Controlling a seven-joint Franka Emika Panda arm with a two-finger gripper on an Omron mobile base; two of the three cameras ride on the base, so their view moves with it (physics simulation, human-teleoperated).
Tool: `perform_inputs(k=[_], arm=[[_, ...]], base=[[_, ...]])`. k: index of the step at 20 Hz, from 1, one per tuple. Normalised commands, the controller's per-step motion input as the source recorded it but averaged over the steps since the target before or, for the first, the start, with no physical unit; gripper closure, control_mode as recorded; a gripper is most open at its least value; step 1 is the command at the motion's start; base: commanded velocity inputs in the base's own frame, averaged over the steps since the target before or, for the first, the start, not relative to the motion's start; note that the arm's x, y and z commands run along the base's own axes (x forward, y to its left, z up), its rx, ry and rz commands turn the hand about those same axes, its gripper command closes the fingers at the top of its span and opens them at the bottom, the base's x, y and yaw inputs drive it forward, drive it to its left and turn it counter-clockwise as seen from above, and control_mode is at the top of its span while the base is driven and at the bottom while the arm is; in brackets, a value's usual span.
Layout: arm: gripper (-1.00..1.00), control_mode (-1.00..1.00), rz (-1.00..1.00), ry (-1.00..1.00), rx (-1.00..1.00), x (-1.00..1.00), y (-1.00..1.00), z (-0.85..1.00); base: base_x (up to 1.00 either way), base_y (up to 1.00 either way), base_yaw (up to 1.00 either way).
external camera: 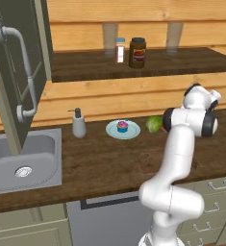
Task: From the different types of pastries on the counter, select a croissant and place it on the cutting board. Then retrieve a jar of jam from the cabinet and place it alongside the croissant on the cutting board.
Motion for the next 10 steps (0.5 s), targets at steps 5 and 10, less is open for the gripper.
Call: perform_inputs(k=[5, 10], arm=[[1.00, -1.00, 0.00, 0.06, -0.03, -0.84, 0.66, 0.29], [1.00, -1.00, 0.00, 0.10, -0.14, -0.83, 0.51, 0.02]], base=[[0.00, 0.00, 0.00], [0.00, 0.00, 0.00]])
